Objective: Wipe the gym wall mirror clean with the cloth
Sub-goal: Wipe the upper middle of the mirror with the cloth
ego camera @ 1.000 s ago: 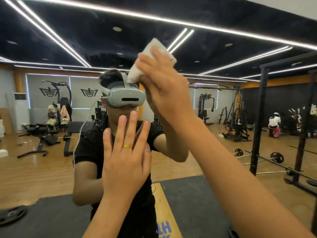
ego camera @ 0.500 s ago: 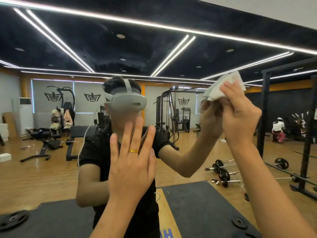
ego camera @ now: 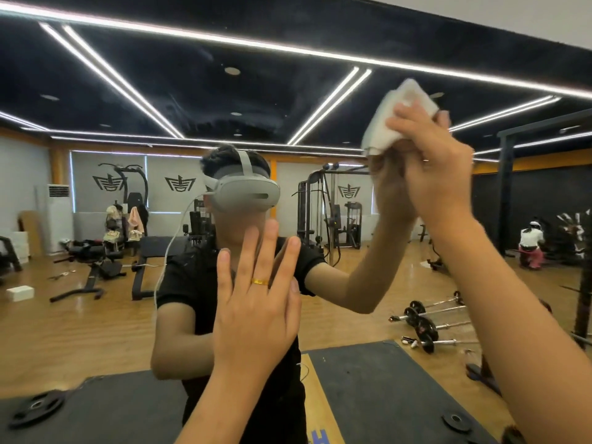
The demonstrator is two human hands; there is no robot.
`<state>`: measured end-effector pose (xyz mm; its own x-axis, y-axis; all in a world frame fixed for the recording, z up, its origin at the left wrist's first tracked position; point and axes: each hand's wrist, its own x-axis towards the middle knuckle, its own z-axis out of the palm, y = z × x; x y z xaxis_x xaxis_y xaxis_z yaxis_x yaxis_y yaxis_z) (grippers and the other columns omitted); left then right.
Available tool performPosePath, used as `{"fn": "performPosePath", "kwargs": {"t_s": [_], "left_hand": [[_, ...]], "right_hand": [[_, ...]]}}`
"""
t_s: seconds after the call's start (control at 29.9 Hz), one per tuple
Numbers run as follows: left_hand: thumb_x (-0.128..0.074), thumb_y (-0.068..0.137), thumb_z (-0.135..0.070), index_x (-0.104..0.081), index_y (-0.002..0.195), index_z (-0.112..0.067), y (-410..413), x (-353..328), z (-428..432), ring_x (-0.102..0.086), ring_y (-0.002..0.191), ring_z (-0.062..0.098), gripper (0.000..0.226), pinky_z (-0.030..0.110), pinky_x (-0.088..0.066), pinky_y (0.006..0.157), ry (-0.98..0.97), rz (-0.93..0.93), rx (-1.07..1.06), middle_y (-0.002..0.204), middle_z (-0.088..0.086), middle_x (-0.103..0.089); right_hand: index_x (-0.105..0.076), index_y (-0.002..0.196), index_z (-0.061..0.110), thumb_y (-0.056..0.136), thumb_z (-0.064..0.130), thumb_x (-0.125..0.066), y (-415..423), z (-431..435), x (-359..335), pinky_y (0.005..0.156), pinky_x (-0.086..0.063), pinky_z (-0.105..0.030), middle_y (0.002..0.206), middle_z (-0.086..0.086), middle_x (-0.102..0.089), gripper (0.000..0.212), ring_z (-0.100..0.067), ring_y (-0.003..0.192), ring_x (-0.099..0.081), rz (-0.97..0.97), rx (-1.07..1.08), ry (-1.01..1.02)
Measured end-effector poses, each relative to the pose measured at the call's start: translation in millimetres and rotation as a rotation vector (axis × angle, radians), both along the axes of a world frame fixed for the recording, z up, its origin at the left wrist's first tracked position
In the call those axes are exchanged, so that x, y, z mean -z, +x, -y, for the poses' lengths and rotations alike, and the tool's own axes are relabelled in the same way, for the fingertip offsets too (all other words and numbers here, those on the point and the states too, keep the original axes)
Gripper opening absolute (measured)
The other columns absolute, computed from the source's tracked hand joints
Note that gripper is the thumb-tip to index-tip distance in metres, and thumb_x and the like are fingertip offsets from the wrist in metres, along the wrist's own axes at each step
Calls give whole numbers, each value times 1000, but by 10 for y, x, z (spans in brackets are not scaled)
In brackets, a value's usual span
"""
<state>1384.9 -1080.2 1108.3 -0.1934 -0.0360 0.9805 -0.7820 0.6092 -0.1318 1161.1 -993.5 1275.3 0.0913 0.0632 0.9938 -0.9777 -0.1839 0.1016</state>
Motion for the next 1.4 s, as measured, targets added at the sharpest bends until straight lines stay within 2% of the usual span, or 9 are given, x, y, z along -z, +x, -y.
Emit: {"fn": "performPosePath", "kwargs": {"t_s": [0.3,0.4,0.57,0.7,0.94,1.07,1.24,1.3,1.4], "left_hand": [[-45,100,-28,-38,157,-14,321,-4,-128,-16,158,26,60,49,-6,129,61,3,208,169,9,-23],[-45,99,-29,-32,159,-16,680,62,-87,-16,158,26,63,50,-4,129,11,-1,162,169,10,-24],[-43,99,-31,-37,157,-13,1236,3,194,-17,158,27,61,54,-1,127,-17,-13,6,169,10,-23],[-42,102,-34,-39,157,-16,1281,28,293,-17,158,31,58,58,-5,127,3,5,-75,169,12,-22],[-42,102,-34,-39,157,-18,1289,35,291,-14,158,30,57,55,-1,127,2,-3,-26,169,13,-23],[-41,101,-35,-39,157,-20,1319,32,301,-15,158,30,58,54,-3,127,15,12,-2,169,11,-23],[-41,100,-37,-38,158,-22,1333,39,315,-13,159,29,60,55,-4,127,23,24,24,170,10,-20],[-41,101,-38,-38,158,-21,1331,28,325,-14,159,29,60,55,-3,127,22,27,25,170,10,-19],[-41,101,-38,-38,158,-20,1330,39,344,-13,159,30,60,57,-4,127,24,35,12,170,11,-18]], "right_hand": [[-66,133,11,107,22,-53,124,-1,40,97,-36,1,129,-11,-69,30,-4,114,-56,165,31,-61],[-66,131,14,109,32,-50,333,116,-16,100,-42,-9,131,-8,-66,32,-11,116,-59,164,22,-95],[-67,130,18,109,44,-46,790,232,-188,84,-29,2,114,-6,-71,39,-11,93,-59,332,80,-154],[-64,135,22,110,48,-40,1189,280,-275,80,-31,-23,117,-7,-70,44,-23,100,-65,391,232,-147],[-72,117,7,93,21,-75,2229,795,-170,58,-62,-43,105,-13,-74,27,-30,79,-74,-78,121,-192],[-69,123,10,102,25,-64,1969,695,-161,61,-57,-23,105,-6,-75,27,-16,74,-71,-119,8,-105],[-70,127,17,108,38,-52,1467,402,-191,79,-31,7,89,1,-72,33,-3,70,-56,313,48,-147],[-68,126,19,109,41,-49,1563,456,-137,81,-29,8,95,-2,-72,33,-6,74,-54,371,132,-136],[-67,124,16,108,40,-48,1892,652,28,65,-45,-7,103,-6,-71,34,-10,73,-62,233,129,-90]]}}
